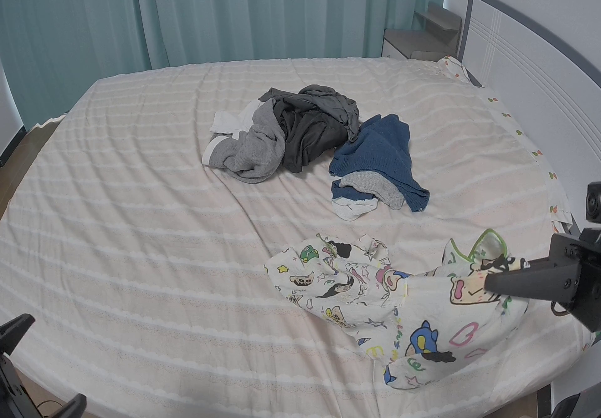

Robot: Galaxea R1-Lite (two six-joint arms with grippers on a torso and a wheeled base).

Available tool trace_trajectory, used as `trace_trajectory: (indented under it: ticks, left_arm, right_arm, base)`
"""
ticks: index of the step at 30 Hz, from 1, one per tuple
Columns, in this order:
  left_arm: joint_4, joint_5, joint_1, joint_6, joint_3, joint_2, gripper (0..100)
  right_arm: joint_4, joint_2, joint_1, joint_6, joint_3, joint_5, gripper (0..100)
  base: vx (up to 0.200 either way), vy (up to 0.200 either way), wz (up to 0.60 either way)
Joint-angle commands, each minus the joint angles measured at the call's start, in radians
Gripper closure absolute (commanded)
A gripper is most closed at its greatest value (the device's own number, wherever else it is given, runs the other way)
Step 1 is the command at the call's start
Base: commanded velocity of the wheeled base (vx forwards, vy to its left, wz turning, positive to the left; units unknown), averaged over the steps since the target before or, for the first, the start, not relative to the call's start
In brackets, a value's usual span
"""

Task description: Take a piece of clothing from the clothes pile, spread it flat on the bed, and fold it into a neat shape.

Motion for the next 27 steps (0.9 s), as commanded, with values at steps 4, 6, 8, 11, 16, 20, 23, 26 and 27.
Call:
trace_trajectory:
  ticks: [4, 6, 8, 11, 16, 20, 23, 26, 27]
  left_arm:
    - [0.026, -0.115, -0.224, 0.219, -0.056, 0.651, 0]
    - [0.026, -0.078, -0.357, 0.244, -0.056, 0.74, 0]
    - [0.019, -0.06, -0.451, 0.245, -0.054, 0.821, 0]
    - [-0.006, -0.055, -0.486, 0.298, -0.056, 0.964, 0]
    - [-0.078, -0.054, -0.526, 0.357, -0.062, 1.105, 0]
    - [-0.193, -0.051, -0.549, 0.357, -0.056, 1.228, 0]
    - [-0.367, -0.031, -0.561, 0.353, -0.05, 1.367, 0]
    - [-0.48, -0.029, -0.561, 0.351, -0.028, 1.443, 0]
    - [-0.544, -0.023, -0.563, 0.351, -0.017, 1.487, 0]
  right_arm:
    - [0.025, 0.054, 0.14, 0.001, -0.163, -0.003, 100]
    - [0.032, 0.096, 0.157, 0.001, -0.195, -0.006, 100]
    - [0.032, 0.133, 0.165, 0.001, -0.225, -0.008, 100]
    - [0.026, 0.206, 0.188, -0.001, -0.3, -0.028, 100]
    - [0.022, 0.32, 0.192, -0.001, -0.438, -0.122, 100]
    - [0.016, 0.346, 0.231, -0.002, -0.475, -0.137, 100]
    - [0.016, 0.352, 0.247, -0.002, -0.51, -0.194, 100]
    - [0.014, 0.35, 0.252, -0.001, -0.517, -0.201, 100]
    - [0.014, 0.349, 0.252, 0.001, -0.519, -0.201, 100]
  base:
    - [0.0, 0.0, 0.0]
    - [0.0, 0.0, 0.0]
    - [0.0, 0.0, 0.0]
    - [0.0, 0.0, 0.0]
    - [0.0, 0.0, 0.0]
    - [0.0, 0.0, 0.0]
    - [0.0, 0.0, 0.0]
    - [0.0, 0.0, 0.0]
    - [0.0, 0.0, 0.0]
